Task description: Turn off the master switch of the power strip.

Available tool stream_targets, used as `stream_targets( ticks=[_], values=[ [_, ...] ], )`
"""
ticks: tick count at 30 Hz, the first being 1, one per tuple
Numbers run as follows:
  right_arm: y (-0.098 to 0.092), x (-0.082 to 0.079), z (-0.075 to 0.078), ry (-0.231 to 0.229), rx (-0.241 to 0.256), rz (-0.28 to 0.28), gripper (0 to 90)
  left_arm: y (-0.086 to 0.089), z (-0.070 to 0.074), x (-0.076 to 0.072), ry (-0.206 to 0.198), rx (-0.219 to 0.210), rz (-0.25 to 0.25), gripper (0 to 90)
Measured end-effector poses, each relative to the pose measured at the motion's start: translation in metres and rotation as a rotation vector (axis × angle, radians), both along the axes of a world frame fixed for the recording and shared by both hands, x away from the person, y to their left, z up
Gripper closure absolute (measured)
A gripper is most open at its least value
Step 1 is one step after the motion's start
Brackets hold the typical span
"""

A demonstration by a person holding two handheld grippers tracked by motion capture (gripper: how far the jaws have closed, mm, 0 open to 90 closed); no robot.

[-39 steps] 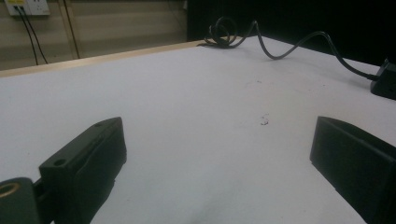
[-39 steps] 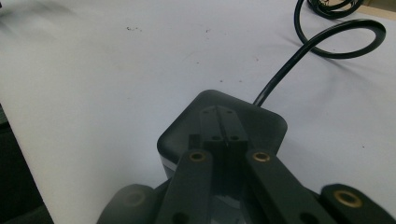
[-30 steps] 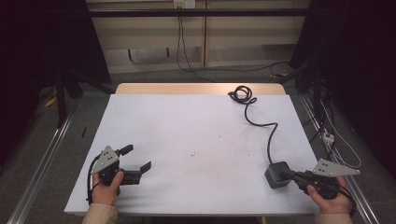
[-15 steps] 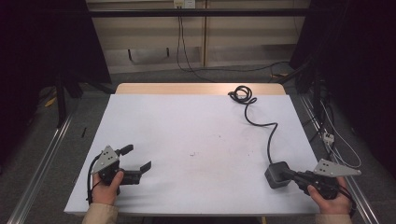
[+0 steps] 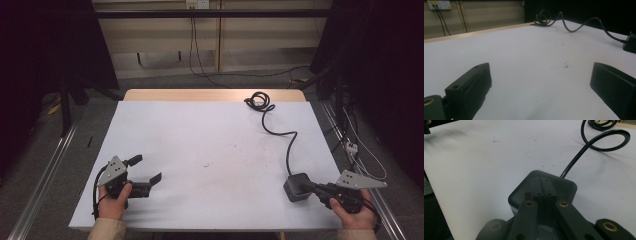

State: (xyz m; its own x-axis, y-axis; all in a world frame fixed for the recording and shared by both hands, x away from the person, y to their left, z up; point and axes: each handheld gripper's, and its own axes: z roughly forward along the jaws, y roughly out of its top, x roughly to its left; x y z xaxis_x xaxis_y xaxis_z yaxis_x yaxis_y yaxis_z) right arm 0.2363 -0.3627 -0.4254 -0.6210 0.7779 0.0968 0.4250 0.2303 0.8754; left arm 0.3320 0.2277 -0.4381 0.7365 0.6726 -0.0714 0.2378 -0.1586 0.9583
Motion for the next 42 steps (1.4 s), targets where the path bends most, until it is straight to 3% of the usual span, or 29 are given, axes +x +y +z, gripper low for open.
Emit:
stream_targets(
  ticks=[33,35,37,42],
  values=[
    [0.003,0.0023,0.0019,-0.036,0.04,-0.01,90.0,0.0022,0.0012,-0.0002,-0.004,-0.013,0.009,3.2],
    [0.0025,0.0024,0.002,-0.04,0.045,-0.013,88.6,0.0022,0.0012,-0.0003,-0.005,-0.013,0.009,3.2],
    [0.0025,0.0028,0.0021,-0.036,0.054,-0.025,79.2,0.0023,0.0013,-0.0002,-0.005,-0.014,0.011,3.2],
    [0.0016,0.003,0.0029,-0.043,0.068,-0.03,79.3,0.0025,0.0013,0.0,-0.006,-0.016,0.009,3.2]
  ],
)
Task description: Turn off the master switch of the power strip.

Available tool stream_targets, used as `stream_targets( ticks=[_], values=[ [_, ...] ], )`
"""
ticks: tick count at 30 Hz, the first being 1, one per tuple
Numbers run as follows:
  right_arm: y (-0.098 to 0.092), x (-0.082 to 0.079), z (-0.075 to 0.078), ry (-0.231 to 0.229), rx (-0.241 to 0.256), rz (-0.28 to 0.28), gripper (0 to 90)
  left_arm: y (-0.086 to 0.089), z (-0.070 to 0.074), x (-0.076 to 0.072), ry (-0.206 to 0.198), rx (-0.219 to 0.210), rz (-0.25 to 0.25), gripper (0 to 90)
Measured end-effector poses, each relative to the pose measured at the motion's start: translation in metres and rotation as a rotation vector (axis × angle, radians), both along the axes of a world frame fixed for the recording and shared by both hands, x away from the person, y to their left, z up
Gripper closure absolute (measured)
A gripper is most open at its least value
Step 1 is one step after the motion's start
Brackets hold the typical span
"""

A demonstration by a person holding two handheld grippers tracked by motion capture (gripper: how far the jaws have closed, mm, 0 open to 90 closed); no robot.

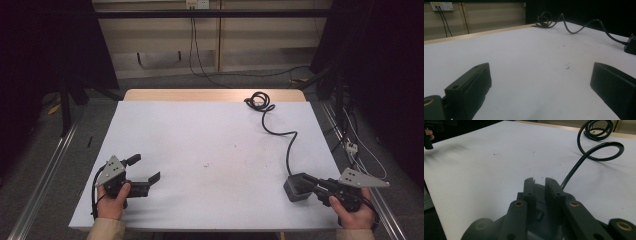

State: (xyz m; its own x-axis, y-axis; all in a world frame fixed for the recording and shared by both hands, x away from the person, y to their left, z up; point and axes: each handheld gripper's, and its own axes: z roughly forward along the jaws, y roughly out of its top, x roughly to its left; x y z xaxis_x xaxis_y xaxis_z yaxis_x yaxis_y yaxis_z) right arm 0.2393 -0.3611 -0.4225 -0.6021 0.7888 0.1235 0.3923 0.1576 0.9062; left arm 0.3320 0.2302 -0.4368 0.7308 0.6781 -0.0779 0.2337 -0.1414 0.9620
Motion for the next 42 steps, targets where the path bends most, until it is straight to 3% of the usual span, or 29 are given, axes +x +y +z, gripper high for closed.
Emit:
stream_targets(
  ticks=[27,35,42],
  values=[
    [0.0033,0.0059,-0.002,-0.023,0.068,-0.076,51.8,0.0008,0.0004,-0.0007,-0.003,0.001,0.001,3.1],
    [0.0049,0.0078,-0.0029,-0.028,0.07,-0.119,35.2,0.0012,0.0006,-0.0006,-0.004,-0.002,-0.001,3.1],
    [0.0063,0.0085,-0.0028,-0.023,0.078,-0.135,27.3,0.0013,0.0007,-0.0006,-0.006,-0.001,0.003,3.1]
  ],
)
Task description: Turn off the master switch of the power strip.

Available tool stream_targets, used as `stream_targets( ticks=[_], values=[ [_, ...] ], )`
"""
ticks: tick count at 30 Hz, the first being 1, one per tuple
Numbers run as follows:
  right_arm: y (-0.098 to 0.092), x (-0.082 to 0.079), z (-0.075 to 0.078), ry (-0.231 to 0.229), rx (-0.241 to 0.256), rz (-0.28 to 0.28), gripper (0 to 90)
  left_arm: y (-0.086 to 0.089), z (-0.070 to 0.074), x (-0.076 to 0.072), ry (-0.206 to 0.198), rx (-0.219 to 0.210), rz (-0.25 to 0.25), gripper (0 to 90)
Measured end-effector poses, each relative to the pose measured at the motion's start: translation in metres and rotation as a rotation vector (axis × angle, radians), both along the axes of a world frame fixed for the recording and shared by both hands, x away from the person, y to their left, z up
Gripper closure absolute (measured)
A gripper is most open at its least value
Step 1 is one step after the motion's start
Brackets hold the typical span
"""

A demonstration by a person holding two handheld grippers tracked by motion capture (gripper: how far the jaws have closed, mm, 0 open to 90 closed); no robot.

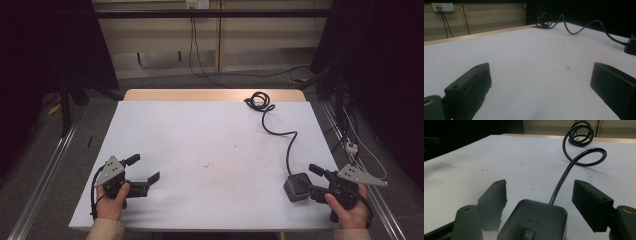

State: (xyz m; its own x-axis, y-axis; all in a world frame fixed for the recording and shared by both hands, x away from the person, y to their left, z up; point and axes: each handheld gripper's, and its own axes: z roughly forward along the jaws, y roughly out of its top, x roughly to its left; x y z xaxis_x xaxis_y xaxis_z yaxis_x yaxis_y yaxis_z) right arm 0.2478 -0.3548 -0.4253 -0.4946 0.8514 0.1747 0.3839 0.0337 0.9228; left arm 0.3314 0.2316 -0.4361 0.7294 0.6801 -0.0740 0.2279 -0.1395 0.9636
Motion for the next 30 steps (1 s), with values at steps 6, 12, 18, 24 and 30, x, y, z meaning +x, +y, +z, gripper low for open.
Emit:
stream_targets(
  ticks=[6,12,18,24,30],
  values=[
    [0.002,0.002,-0.001,-0.003,0.005,-0.008,21.7,0.0,0.0,-0.001,0.003,-0.004,0.001,3.1],
    [0.004,0.003,-0.002,-0.014,0.002,-0.023,17.2,0.002,0.001,-0.001,-0.003,0.0,0.005,3.1],
    [0.007,0.005,-0.002,-0.027,0.003,-0.032,14.2,0.002,0.001,-0.001,-0.001,-0.002,0.007,3.1],
    [0.01,0.008,-0.002,-0.039,0.002,-0.039,12.9,0.002,0.001,-0.001,-0.003,-0.002,0.008,3.1],
    [0.013,0.01,-0.002,-0.042,0.005,-0.039,12.2,0.002,0.002,-0.001,-0.006,0.002,0.007,3.1]
  ],
)
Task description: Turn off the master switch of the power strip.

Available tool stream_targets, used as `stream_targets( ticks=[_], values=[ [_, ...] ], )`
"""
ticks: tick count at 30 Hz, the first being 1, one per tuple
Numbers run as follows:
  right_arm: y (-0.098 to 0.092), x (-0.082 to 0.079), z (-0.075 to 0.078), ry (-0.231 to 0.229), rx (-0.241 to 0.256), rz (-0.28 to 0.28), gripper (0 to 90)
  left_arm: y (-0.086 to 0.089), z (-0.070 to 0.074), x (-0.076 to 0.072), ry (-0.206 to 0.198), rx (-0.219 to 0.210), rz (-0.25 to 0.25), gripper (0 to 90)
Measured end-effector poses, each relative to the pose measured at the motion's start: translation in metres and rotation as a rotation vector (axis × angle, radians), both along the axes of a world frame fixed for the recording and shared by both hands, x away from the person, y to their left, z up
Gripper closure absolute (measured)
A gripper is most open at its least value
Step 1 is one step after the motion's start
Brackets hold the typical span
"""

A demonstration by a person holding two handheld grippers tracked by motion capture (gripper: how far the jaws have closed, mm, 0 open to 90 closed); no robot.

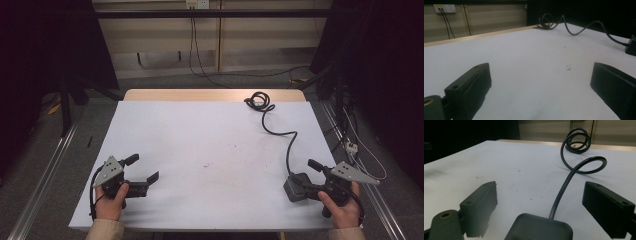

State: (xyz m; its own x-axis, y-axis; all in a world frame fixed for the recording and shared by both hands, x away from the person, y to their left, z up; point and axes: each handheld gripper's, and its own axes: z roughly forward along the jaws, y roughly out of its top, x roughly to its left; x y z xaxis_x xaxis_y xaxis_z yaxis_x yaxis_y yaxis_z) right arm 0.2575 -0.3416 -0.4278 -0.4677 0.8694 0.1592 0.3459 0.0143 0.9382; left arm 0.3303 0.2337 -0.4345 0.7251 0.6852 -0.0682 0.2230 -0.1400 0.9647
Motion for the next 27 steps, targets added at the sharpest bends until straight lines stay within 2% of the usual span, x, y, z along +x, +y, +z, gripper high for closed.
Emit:
stream_targets(
  ticks=[12,27],
  values=[
    [0.008,0.003,-0.002,-0.009,0.015,0.008,11.2,0.0,0.0,0.0,0.002,-0.001,0.0,3.1],
    [0.016,0.006,-0.003,-0.003,0.002,0.031,11.2,0.0,0.0,0.0,0.005,-0.005,0.001,3.1]
  ],
)
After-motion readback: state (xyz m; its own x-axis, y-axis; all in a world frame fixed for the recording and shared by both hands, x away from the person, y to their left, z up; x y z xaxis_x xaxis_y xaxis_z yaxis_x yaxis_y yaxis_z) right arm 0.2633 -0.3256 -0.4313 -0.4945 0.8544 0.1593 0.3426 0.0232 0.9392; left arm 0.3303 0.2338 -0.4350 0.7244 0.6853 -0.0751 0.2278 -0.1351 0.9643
